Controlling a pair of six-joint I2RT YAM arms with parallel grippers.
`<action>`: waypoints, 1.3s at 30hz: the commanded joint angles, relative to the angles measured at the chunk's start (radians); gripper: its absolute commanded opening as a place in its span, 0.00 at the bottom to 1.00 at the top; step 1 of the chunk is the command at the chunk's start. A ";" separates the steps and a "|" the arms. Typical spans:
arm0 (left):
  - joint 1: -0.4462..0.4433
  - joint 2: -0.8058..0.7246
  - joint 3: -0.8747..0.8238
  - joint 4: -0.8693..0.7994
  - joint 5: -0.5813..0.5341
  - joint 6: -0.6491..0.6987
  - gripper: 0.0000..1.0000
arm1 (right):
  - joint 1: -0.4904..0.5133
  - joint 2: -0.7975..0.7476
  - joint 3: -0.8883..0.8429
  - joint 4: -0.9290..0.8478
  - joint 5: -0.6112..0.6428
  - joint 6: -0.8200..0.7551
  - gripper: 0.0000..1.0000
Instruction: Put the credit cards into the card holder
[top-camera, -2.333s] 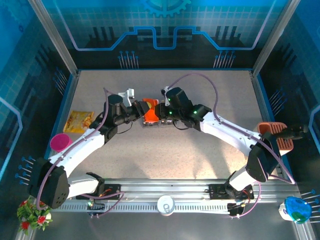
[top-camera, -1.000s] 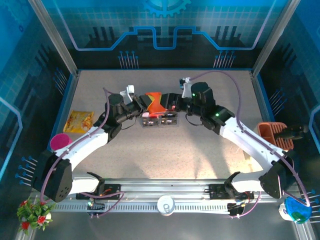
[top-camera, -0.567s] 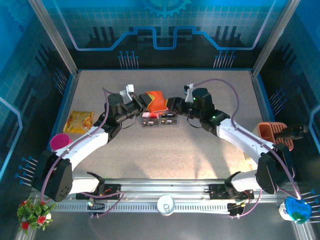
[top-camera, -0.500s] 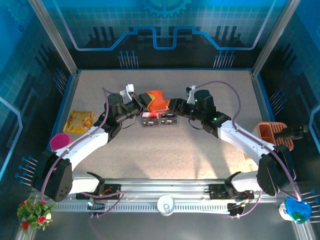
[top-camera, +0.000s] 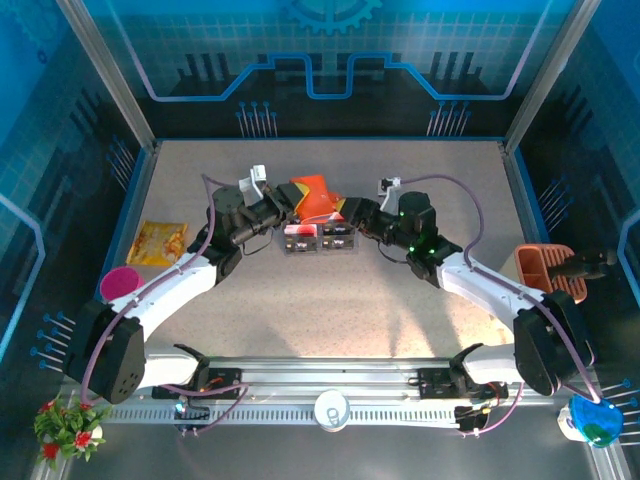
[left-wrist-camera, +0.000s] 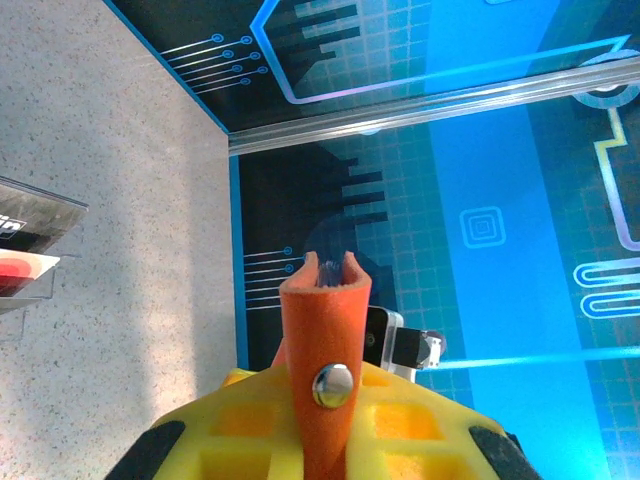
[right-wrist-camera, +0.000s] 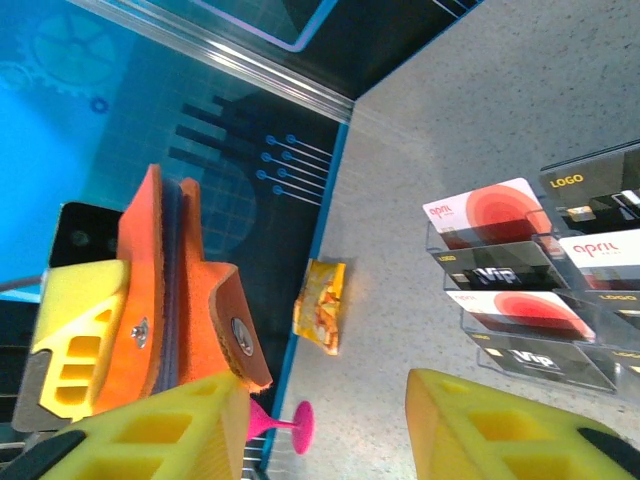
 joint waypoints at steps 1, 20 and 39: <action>-0.006 -0.003 0.042 0.058 -0.002 -0.020 0.00 | -0.019 0.007 -0.042 0.133 -0.021 0.079 0.45; -0.011 0.000 0.029 0.051 -0.007 -0.011 0.00 | -0.001 -0.022 -0.024 0.139 -0.041 0.093 0.42; -0.015 0.004 0.025 0.048 -0.011 -0.005 0.00 | 0.027 -0.053 0.003 0.116 -0.045 0.083 0.40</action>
